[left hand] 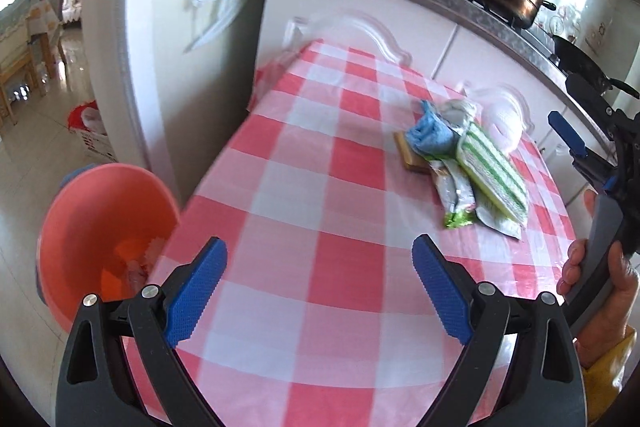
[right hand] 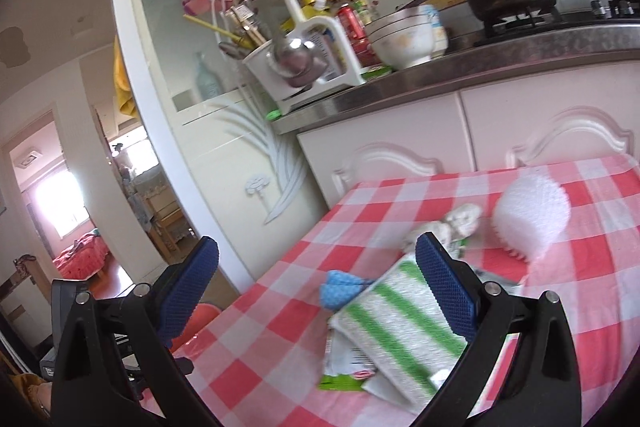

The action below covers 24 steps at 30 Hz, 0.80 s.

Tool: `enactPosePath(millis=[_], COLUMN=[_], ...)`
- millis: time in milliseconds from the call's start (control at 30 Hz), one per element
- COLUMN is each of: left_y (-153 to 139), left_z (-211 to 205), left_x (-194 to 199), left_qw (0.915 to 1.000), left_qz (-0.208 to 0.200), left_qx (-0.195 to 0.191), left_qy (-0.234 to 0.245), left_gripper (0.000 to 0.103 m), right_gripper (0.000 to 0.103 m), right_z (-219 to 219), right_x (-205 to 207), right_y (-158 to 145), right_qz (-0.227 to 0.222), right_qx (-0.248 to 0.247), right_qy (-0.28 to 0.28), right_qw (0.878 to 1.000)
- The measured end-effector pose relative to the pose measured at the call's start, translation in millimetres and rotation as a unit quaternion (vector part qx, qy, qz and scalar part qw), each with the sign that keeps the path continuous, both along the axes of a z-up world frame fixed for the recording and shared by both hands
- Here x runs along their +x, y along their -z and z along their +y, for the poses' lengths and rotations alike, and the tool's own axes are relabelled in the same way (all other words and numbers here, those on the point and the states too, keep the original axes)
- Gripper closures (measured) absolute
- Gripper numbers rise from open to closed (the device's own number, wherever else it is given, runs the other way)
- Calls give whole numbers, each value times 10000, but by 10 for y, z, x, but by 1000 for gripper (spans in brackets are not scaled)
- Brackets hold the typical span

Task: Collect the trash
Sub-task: 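Return both open tools to the table toward the remaining trash, then grasp the green-striped sponge cloth with the right gripper while the left gripper grasps the blue cloth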

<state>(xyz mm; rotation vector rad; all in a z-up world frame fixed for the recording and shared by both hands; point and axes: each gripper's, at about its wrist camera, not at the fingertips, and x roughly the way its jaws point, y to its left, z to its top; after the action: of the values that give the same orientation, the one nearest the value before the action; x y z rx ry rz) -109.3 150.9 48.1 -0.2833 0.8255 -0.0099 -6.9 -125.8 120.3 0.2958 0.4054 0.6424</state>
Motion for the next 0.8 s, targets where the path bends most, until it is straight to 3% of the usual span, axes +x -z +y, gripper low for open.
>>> enactPosePath(millis=[167, 300, 400, 800], left_y=[51, 53, 54, 215], left_z=[-59, -137, -182, -328], left_x=[101, 146, 162, 257], left_qw=[9992, 9993, 9992, 9979], left_qz=[77, 96, 127, 400], left_qx=[-389, -329, -287, -274], left_qy=[82, 169, 232, 437], left_gripper=[10, 10, 10, 10], right_gripper=[4, 4, 4, 4], right_z=[-303, -555, -649, -340], right_x=[80, 155, 219, 552], right_y=[38, 87, 134, 489], right_qz=[106, 233, 277, 1118], right_qx=[-26, 137, -2, -958], right_qy=[289, 465, 579, -110], right_qw=[9995, 9986, 9979, 9890])
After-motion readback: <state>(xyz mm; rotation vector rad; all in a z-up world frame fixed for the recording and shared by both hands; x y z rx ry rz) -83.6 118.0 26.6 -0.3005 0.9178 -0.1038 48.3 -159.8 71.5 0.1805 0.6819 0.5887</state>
